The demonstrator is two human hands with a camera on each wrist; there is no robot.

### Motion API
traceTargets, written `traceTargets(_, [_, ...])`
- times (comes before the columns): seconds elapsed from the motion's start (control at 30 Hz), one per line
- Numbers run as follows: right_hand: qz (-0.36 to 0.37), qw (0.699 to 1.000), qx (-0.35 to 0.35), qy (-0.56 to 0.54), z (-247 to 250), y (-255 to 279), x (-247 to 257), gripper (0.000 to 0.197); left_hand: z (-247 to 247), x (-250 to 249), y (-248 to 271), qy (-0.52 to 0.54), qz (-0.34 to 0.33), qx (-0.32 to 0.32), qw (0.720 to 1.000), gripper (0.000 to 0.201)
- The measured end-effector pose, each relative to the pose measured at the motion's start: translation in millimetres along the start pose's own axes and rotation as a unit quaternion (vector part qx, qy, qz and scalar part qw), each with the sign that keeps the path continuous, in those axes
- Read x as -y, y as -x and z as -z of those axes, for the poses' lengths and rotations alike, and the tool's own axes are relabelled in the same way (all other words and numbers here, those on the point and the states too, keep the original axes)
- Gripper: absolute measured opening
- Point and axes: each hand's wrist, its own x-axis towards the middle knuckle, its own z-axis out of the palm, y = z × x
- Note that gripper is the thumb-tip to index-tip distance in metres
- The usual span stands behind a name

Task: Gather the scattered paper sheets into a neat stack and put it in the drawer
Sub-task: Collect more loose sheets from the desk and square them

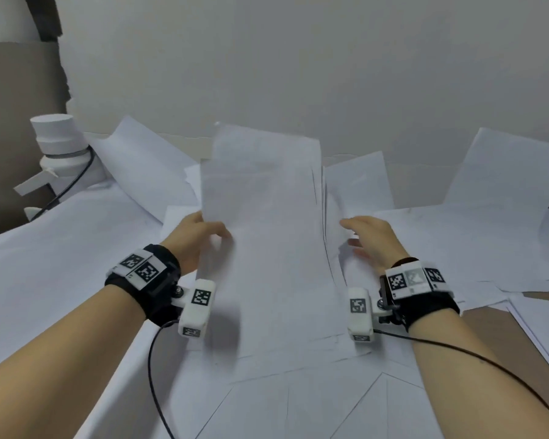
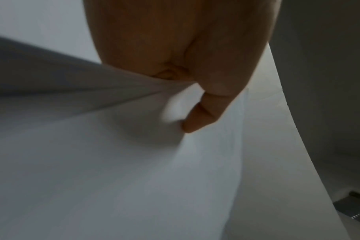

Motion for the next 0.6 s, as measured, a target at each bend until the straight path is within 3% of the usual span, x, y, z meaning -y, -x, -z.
traceTargets(0.17, [0.023, 0.990, 0.123, -0.065, -11, 16, 15, 0.031, -4, -2, -4, 0.049, -0.006, -0.050, 0.998, 0.024])
traceTargets(0.27, [0.060, 0.993, 0.067, -0.083, -11, 11, 28, 0.015, -5, 0, -5, 0.053, 0.007, -0.049, 0.997, 0.019])
traceTargets(0.47, [0.134, 0.989, 0.013, 0.067, -15, -6, 22, 0.036, -1, 18, -9, 0.037, 0.094, -0.092, 0.991, 0.018])
traceTargets(0.6, [0.157, 0.980, -0.019, 0.117, -18, -12, 21, 0.034, -5, 28, -14, 0.047, 0.131, -0.099, 0.985, 0.019])
